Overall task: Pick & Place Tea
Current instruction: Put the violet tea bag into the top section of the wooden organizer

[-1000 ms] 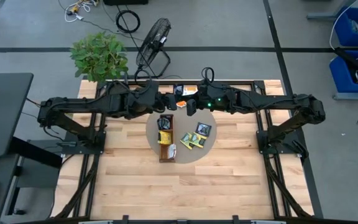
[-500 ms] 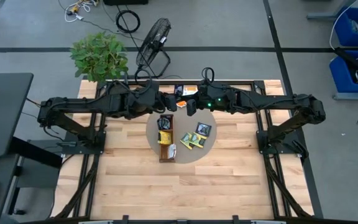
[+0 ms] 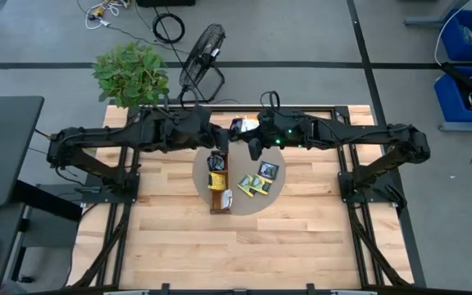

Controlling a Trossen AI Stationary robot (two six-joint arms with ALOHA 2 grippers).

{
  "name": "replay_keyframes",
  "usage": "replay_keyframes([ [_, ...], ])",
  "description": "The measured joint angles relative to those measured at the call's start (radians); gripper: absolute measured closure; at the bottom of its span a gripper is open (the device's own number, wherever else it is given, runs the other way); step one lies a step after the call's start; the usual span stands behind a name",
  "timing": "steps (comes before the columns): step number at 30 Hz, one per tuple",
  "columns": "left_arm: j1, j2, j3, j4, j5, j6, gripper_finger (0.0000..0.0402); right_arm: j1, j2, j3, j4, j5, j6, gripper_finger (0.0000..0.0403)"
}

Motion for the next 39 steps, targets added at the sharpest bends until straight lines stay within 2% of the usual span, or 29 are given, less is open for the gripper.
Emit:
replay_keyframes([
  [2,0.016,-0.015,-0.001,-0.03,0.109,-0.014,0.04,0.0,-0.01,0.001,-0.013,-0.02,-0.025,0.0335],
  [7,0.073,-0.061,0.0,-0.11,0.481,-0.023,0.04,0.0,-0.055,0.001,-0.082,-0.142,-0.094,0.0299],
  [10,0.102,-0.066,0.0,-0.129,0.684,-0.041,0.04,0.0,-0.076,0.001,-0.073,-0.264,-0.121,0.0284],
  [13,0.125,-0.068,-0.001,-0.149,0.817,-0.042,0.04,0.0,-0.077,0.001,-0.027,-0.417,-0.112,0.0272],
  [15,0.138,-0.063,0.0,-0.162,0.85,-0.041,0.04,0.0,-0.07,0.001,-0.003,-0.503,-0.089,0.0265],
  [18,0.156,-0.058,-0.001,-0.17,0.859,-0.04,0.04,0.0,-0.053,0.001,0.008,-0.55,-0.062,0.0254],
  [33,0.132,-0.057,-0.001,-0.126,0.886,-0.023,0.04,-0.056,-0.03,0.0,0.057,-0.546,-0.044,0.0141],
  [39,0.133,-0.056,-0.001,-0.115,0.864,-0.012,0.0399,-0.053,-0.025,0.0,0.101,-0.583,-0.041,0.0128],
])
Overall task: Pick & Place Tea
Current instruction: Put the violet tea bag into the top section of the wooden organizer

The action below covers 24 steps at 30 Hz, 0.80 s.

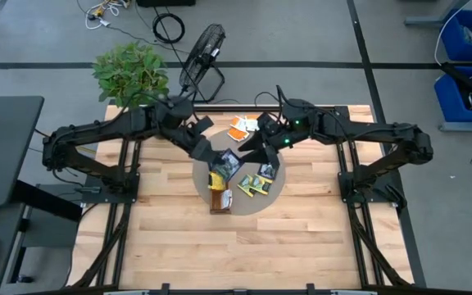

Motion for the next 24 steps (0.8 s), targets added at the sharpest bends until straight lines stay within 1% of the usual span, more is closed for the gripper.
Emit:
replay_keyframes([
  [3,0.012,0.0,0.0,0.015,-0.005,0.005,0.0399,0.008,0.01,0.0,0.041,-0.015,0.02,0.0138],
  [7,0.023,0.001,0.001,0.06,-0.007,0.005,0.0399,0.01,0.034,0.0,0.047,-0.014,0.027,0.0151],
  [13,0.025,0.001,0.001,0.065,-0.007,0.008,0.0399,0.01,0.05,0.0,0.099,-0.015,0.042,0.0173],
  [24,0.024,0.001,0.001,0.042,-0.007,0.025,0.0399,0.01,0.05,0.0,0.121,-0.049,0.03,0.0266],
])
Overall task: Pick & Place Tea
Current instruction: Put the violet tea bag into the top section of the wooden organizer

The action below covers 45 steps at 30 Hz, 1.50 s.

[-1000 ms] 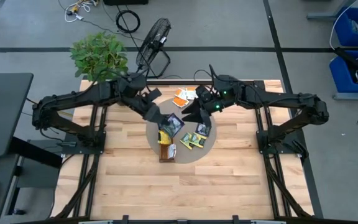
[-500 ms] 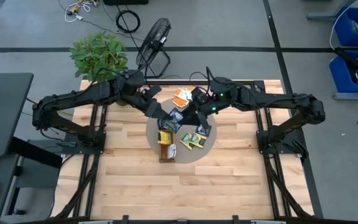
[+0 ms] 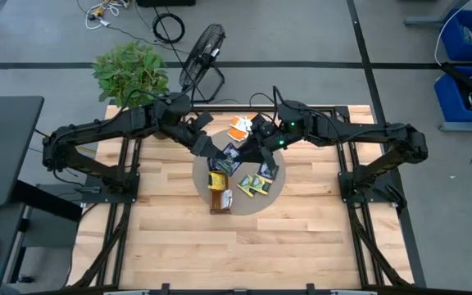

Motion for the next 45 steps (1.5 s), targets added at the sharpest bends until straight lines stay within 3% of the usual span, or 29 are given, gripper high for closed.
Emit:
replay_keyframes([
  [11,-0.001,0.0,0.0,0.0,-0.013,0.013,0.0399,0.0,0.0,0.0,-0.001,0.011,-0.068,0.0388],
  [21,0.01,-0.002,0.0,0.01,-0.061,0.104,0.0399,-0.026,-0.024,0.001,-0.081,0.026,-0.103,0.0389],
  [34,0.023,-0.003,-0.001,0.059,-0.142,0.103,0.0398,-0.069,-0.071,0.003,-0.157,0.031,-0.138,0.0391],
  [37,0.024,-0.009,-0.001,0.044,-0.119,0.103,0.0376,-0.067,-0.081,-0.003,-0.223,-0.005,-0.138,0.0391],
  [41,0.025,-0.011,0.001,0.058,-0.125,0.112,0.0315,-0.065,-0.088,-0.003,-0.28,0.004,-0.161,0.0391],
  [45,0.024,-0.024,0.0,0.061,-0.149,0.146,0.0253,-0.066,-0.121,-0.003,-0.373,0.088,-0.199,0.0391],
])
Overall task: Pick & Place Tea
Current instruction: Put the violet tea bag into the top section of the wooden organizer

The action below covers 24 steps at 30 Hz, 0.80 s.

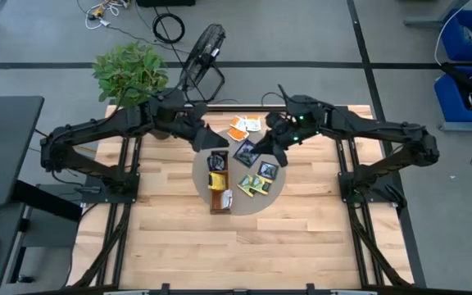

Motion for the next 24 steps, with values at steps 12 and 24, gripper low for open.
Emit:
replay_keyframes([
  [12,-0.1,-0.092,0.0,-0.063,-0.653,0.194,0.0195,-0.063,-0.247,-0.2,0.007,0.271,0.08,0.0391],
  [24,-0.159,-0.048,-0.001,0.12,-0.863,0.177,0.0195,0.031,-0.236,-0.695,1.239,0.614,0.615,0.0391],
])
